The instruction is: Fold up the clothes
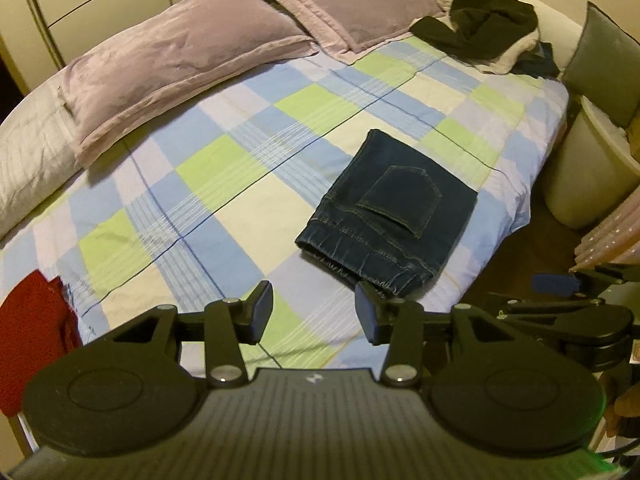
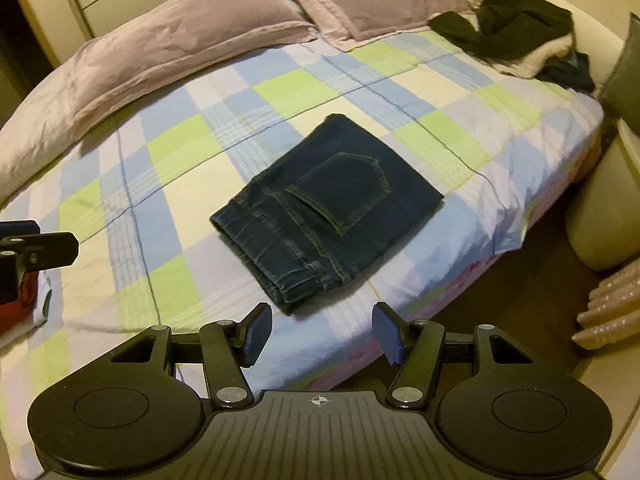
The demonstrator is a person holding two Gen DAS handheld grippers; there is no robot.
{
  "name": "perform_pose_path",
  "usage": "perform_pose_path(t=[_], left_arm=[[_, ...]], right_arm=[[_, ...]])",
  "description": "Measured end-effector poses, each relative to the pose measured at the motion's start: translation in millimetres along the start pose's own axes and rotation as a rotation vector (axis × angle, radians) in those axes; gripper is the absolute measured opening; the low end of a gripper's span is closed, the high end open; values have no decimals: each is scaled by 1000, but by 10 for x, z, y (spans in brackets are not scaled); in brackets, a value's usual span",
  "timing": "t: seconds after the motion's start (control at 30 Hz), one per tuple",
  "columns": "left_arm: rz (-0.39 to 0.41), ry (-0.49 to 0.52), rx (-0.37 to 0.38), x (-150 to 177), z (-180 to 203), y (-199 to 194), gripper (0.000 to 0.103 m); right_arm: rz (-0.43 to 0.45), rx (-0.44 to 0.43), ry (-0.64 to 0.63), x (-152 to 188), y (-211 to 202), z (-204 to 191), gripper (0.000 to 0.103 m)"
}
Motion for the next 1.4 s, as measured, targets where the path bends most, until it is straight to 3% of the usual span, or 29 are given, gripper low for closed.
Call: perform_pose_path(t=[0.33,0.57,0.83,1.17,1.4], left_arm=[[-34,-157,-21,-38,-23,170,42],[-3,-273,-23,-172,186,268,43],[-24,-411,19,-68,272,436,43],[8,-503,130,115,-86,377,43],[9,-612,139,467,-488,248,43]], right_arm=[[-36,-57,-122,-138,207,-30,59],[-24,-85,-189,-340,308,302,59],[-35,-97,-240,-496,440,606,59],[-28,-124,-203,-488,465,454,59],[-122,-164,-138,-326,691,307,59]])
Point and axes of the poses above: each gripper's, at about its wrist camera, not at the fingertips, and y roughly the way its jaws point, z to its right, x to its underside, the point moved 4 cm from there along y, roughly the way its jaws point, and after that the axes turned 5 degrees about x, right-handed, at the moved point
